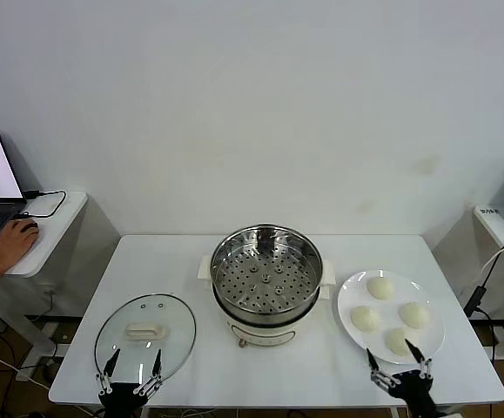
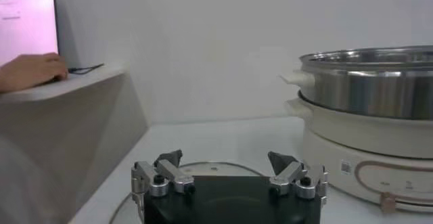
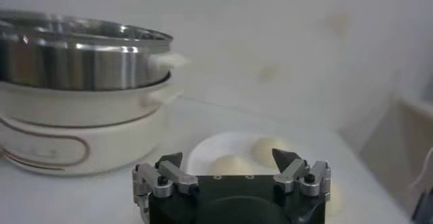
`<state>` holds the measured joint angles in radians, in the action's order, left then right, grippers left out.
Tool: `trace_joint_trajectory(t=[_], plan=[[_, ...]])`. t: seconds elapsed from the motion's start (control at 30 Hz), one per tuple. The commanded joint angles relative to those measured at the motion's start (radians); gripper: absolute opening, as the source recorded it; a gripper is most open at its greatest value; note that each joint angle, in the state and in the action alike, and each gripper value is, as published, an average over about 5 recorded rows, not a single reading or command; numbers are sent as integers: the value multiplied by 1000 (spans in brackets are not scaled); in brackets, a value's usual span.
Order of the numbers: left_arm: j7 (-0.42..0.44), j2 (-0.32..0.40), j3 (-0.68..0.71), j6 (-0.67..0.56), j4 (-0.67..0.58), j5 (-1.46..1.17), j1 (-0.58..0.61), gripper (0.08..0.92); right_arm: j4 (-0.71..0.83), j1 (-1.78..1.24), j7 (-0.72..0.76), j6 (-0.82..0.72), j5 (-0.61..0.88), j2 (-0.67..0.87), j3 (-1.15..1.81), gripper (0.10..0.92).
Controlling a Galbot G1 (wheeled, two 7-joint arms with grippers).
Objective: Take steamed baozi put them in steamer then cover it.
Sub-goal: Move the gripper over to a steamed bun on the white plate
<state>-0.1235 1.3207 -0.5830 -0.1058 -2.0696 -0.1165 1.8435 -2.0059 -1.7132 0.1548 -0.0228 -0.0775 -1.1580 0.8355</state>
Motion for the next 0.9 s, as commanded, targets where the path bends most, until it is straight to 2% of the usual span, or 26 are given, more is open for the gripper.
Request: trace_joint_trajectory(t=[0.03,0.23,0.4,0.63,0.9], plan=[[12,-1,-16,10,-8,21,-8,823,9,73,-13,-31,-179,81,67,823],[0,7,-23,8,-12,71,-11,823,92,218,122,-74,-359,301,83,823],[-13,11,-23,-1,-14,93,-14,823,197,366,306,-88,-425,486,9,823],[-26,8,-30,-19,-14,106,-10,823,373,730,522,-82,-371,690,-345,822],[-31,6,-44,-21,-18,106,-7,823,620,1316,754,-59,-261,715,-943,823]])
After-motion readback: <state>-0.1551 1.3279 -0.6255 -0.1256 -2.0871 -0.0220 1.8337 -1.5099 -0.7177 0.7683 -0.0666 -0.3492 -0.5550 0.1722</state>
